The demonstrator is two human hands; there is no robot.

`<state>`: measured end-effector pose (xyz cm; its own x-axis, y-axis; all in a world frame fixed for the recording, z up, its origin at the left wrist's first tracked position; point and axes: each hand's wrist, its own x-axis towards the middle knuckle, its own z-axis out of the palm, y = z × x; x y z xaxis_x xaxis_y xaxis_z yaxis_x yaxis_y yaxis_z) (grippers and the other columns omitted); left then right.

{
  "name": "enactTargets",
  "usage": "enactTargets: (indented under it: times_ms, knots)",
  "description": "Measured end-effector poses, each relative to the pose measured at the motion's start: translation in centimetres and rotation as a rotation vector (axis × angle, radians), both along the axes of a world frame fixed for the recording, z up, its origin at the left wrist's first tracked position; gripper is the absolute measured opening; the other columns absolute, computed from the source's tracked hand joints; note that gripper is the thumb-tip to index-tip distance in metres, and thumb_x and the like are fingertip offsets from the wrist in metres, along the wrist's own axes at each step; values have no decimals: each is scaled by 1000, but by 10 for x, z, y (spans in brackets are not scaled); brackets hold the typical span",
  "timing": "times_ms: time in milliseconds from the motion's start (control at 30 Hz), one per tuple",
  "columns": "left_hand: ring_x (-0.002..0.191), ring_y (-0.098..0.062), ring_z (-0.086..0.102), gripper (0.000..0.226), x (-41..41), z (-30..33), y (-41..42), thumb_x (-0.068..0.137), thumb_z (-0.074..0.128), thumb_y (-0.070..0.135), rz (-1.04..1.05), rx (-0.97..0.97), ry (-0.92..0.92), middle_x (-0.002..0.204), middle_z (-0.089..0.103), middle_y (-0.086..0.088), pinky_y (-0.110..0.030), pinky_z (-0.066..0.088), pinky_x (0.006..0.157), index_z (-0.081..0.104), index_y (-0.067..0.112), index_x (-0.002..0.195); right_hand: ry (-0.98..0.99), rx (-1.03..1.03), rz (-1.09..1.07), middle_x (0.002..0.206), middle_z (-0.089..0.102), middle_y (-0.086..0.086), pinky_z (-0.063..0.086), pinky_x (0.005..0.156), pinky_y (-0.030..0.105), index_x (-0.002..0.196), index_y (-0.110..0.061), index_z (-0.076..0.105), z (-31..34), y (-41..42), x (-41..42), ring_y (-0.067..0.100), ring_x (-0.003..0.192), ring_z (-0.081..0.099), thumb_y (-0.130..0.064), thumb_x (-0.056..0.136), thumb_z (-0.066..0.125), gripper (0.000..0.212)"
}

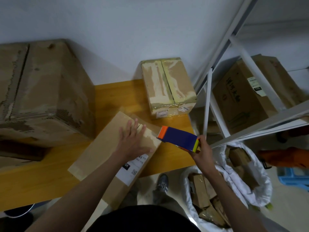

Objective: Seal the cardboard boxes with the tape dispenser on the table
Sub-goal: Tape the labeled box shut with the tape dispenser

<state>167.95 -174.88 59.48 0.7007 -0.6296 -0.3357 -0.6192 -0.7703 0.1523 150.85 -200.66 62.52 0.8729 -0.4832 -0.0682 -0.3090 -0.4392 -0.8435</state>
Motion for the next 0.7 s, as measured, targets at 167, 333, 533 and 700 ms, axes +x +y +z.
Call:
enactTargets:
  times_ms: [167,333,533,700]
  knots:
    - [153,-24,-20,110,-18,-3,-13,81,9,87,-110,-100,22,166,-21,-9,-53,2,125,-6,13,160,-3,-6,17,100,63,0,53,63,27,99,-42,45,0,2,-1,9,89,62,-19,77,88,53]
    - [153,-30,-18,115,-33,-14,-27,81,47,78,-41,-121,-2,166,-19,-9,-57,-1,123,-12,18,159,4,-33,47,90,60,-5,51,60,38,96,-33,47,1,1,-7,13,80,61,-21,77,89,48]
    - [154,-33,-9,109,-33,-20,-29,85,50,72,-29,-113,-59,168,-13,-8,-60,7,122,-10,18,159,-8,-86,45,85,56,-13,44,59,17,96,-22,48,14,8,-8,2,83,57,-51,71,86,54]
    - [153,-32,-14,103,-34,-18,-29,88,41,74,-42,-76,-62,167,-15,-7,-59,2,123,-7,17,160,36,-32,63,94,64,-5,54,65,35,102,-23,51,10,5,-12,7,84,61,-59,71,83,57]
